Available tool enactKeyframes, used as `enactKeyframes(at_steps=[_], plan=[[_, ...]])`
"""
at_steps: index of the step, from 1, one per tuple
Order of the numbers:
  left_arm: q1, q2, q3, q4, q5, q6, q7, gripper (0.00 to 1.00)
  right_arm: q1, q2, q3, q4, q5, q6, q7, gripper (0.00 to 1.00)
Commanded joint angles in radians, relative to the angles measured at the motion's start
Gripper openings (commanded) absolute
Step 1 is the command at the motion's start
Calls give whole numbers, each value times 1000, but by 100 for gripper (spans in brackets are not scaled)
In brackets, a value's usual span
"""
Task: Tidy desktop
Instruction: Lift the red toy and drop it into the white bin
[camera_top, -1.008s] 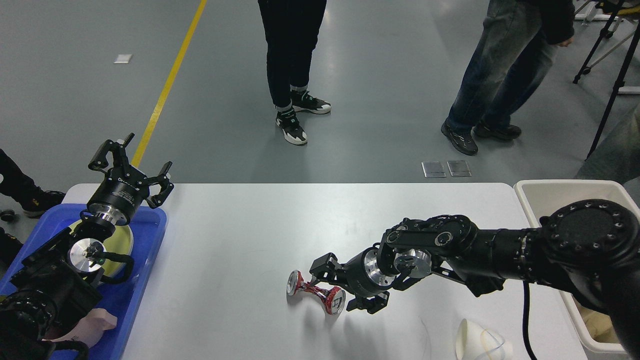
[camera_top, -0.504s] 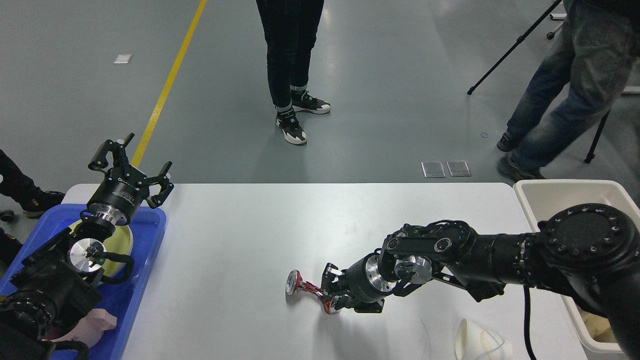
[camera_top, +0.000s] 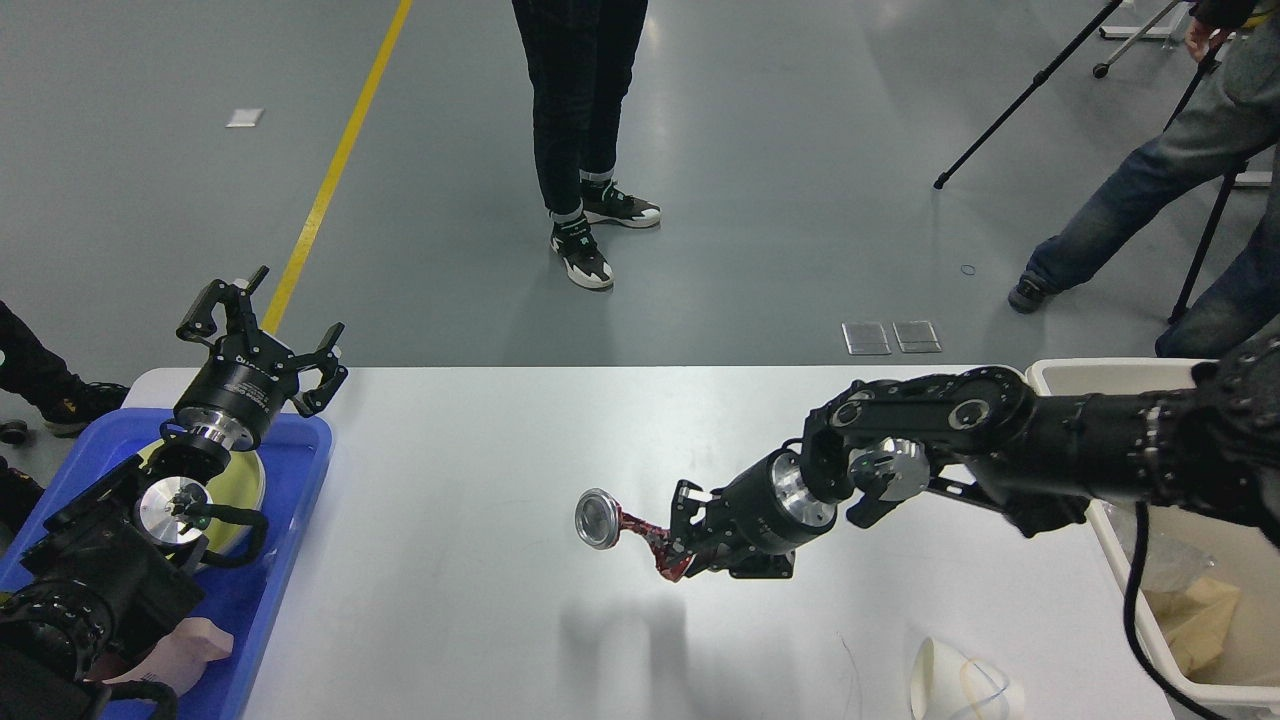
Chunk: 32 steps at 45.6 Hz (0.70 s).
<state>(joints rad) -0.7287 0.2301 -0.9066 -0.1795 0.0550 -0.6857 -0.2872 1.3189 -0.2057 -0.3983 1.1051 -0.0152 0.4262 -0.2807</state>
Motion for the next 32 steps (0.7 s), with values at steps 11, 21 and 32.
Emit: enactKeyframes(at_steps=[11,21,32], plan=[[0,0,0,0,0,0,0,96,305,-379,4,245,8,206,0,0],[0,0,0,0,0,0,-1,96,543,-560,4,242,14,290,-2,0],[0,0,0,0,-1,0,0,96,672,-653,-14,234,14,296,-2,0]])
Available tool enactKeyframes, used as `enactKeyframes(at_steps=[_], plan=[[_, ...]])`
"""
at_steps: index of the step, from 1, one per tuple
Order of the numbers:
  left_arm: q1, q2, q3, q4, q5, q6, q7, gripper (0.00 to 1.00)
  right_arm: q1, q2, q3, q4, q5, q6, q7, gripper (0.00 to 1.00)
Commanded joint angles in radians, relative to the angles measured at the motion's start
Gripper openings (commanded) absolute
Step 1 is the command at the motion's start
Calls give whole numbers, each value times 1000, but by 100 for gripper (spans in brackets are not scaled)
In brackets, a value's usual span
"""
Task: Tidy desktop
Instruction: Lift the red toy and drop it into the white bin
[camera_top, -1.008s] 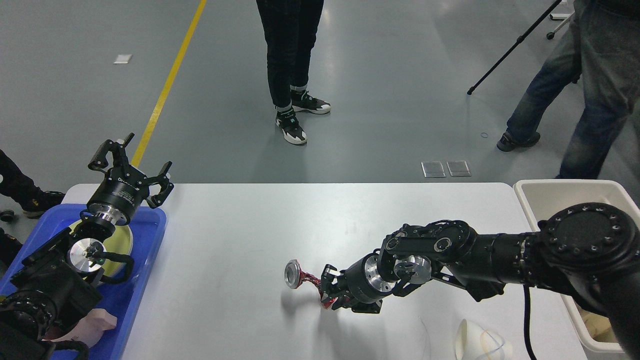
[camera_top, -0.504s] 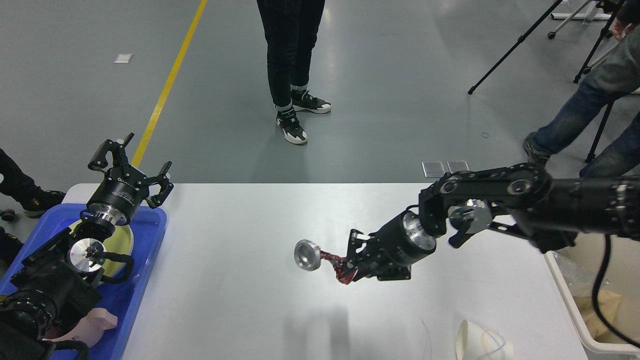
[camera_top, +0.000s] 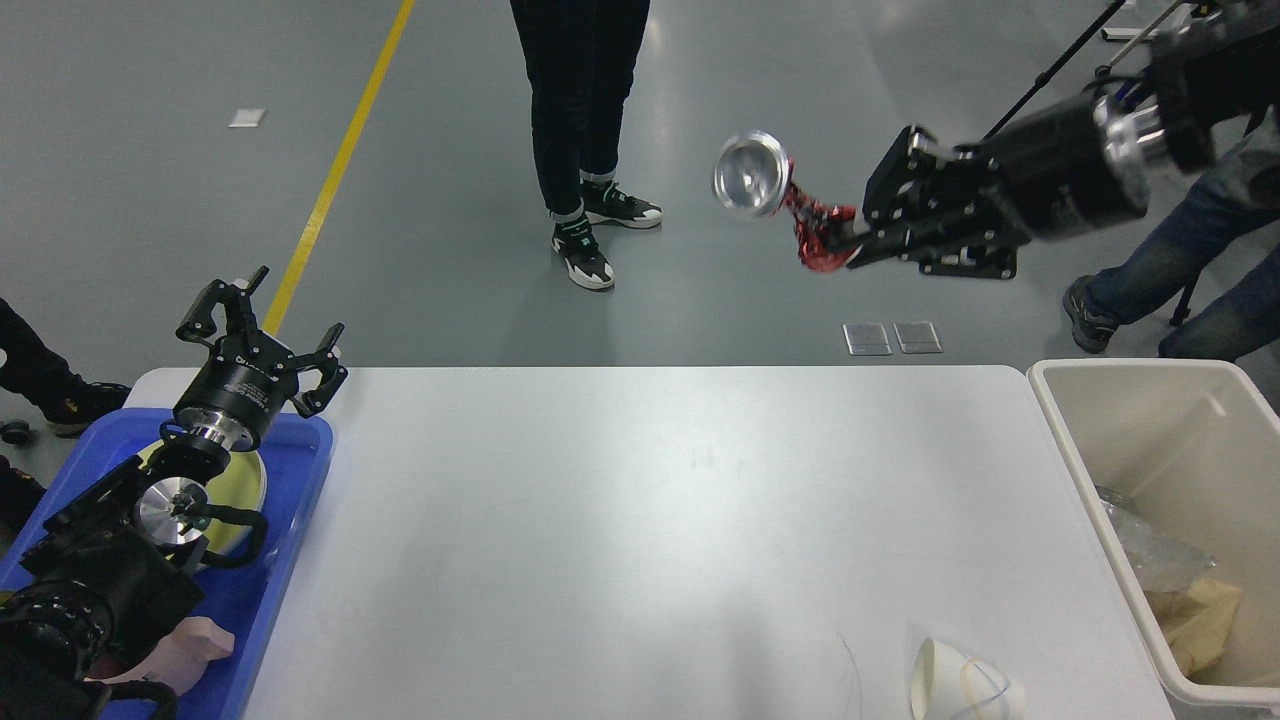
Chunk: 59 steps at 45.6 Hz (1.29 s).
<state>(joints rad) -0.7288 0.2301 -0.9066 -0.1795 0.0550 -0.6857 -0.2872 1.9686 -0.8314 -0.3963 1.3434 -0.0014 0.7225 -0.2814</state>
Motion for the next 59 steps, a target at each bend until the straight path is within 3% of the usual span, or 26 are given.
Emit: enactKeyframes(at_steps=[1,10,21,28,38,39,40,41,43,44,59], plan=[[0,0,0,0,0,0,0,96,15,-29,-22,-7,0,-5,-1,0],[0,0,0,0,0,0,0,96,-80,-51,-116,-199,-6,-41,-2,0],[0,0,0,0,0,0,0,96,-405,-67,-107,-522,-8,-95,-1,0],[0,0,0,0,0,0,-1,96,-615,-54,-101,-653,0,-253,-1,0],[0,0,0,0,0,0,0,96,-852,5,-118,-664,-2,-511,-1,0],[0,0,0,0,0,0,0,96,-869,12,-119,-665,-2,-531,-1,7],[0,0,0,0,-1,0,0,96,-885,18,-119,-665,-2,-550,-1,21],[0,0,0,0,-1,0,0,96,-899,24,-119,-668,-3,-569,-1,39],[0,0,0,0,0,0,0,96,-918,34,-119,-679,-3,-598,-1,89],[0,0,0,0,0,0,0,96,-924,38,-119,-685,-3,-610,-2,100],[0,0,0,0,0,0,-1,96,-922,48,-173,-681,-5,-612,-2,100]])
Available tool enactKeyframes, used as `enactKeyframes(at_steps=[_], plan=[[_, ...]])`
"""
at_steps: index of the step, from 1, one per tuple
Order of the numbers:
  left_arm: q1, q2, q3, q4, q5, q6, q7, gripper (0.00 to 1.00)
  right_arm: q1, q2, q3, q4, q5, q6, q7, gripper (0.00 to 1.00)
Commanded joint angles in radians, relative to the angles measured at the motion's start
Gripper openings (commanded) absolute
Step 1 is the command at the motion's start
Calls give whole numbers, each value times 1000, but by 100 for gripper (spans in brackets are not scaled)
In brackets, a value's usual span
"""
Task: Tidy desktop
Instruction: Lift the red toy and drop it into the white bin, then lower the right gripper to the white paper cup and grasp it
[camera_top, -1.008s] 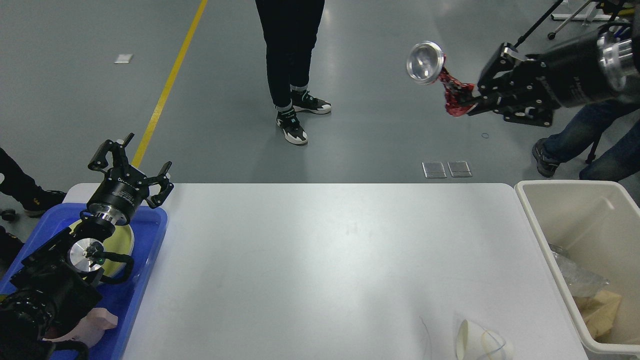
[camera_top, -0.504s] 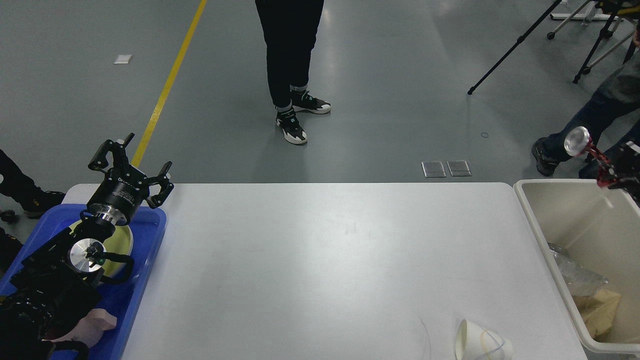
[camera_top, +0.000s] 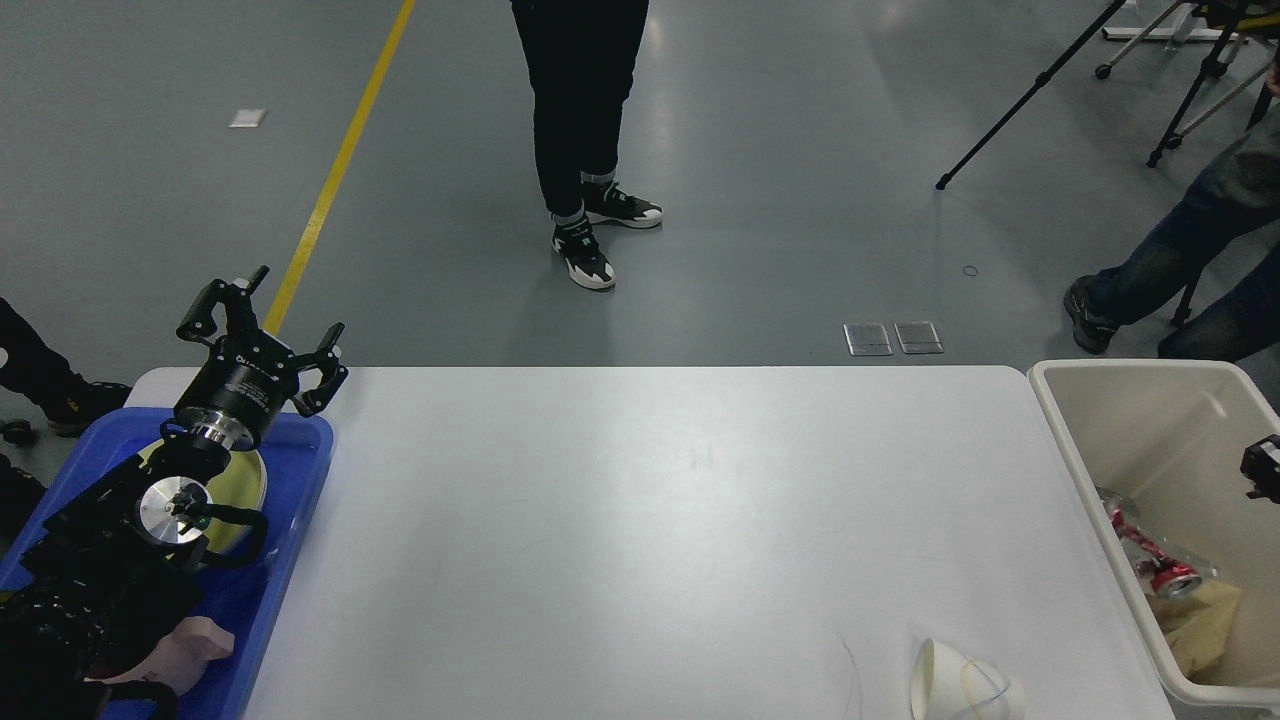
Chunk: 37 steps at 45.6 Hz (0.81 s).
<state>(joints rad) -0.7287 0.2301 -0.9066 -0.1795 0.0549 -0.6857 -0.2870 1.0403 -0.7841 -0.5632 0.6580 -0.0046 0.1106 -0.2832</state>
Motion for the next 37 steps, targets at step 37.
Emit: enactKeyframes(at_steps=[37], plan=[[0,0,0,0,0,0,0,96,730,-104,-573,598,596,172,-8,100]])
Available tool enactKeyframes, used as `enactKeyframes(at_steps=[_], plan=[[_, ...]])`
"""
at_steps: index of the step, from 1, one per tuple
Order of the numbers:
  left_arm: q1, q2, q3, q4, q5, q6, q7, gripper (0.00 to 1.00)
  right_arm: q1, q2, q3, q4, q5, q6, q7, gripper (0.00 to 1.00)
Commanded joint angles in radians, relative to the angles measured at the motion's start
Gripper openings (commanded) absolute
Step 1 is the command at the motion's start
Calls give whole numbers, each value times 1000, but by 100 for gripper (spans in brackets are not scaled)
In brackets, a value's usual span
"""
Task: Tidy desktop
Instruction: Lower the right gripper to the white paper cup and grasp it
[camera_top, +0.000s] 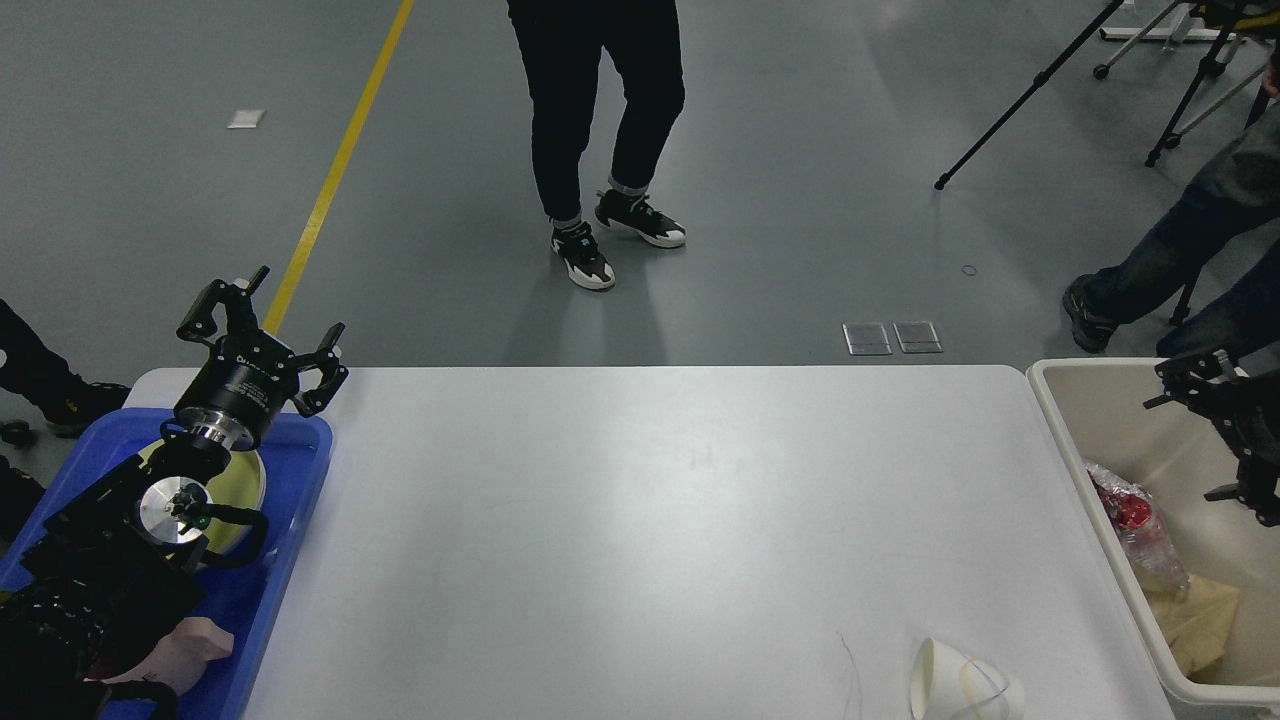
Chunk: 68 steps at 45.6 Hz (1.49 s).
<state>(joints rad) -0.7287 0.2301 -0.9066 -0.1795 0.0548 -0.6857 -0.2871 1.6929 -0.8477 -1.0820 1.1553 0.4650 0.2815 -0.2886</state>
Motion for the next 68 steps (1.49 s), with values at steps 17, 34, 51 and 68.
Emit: enactKeyframes(at_steps=[17,34,51,68], plan=[[0,0,0,0,0,0,0,96,25,-42,-81,256,369,25,-4,100],[0,0,0,0,0,0,0,96,-380,78,272,208,371,21,-4,100],[0,0,0,0,0,0,0,96,-516,139,358,147,354,-24,-3,100],[0,0,0,0,0,0,0,96,-564,173,358,107,354,-41,-3,100]])
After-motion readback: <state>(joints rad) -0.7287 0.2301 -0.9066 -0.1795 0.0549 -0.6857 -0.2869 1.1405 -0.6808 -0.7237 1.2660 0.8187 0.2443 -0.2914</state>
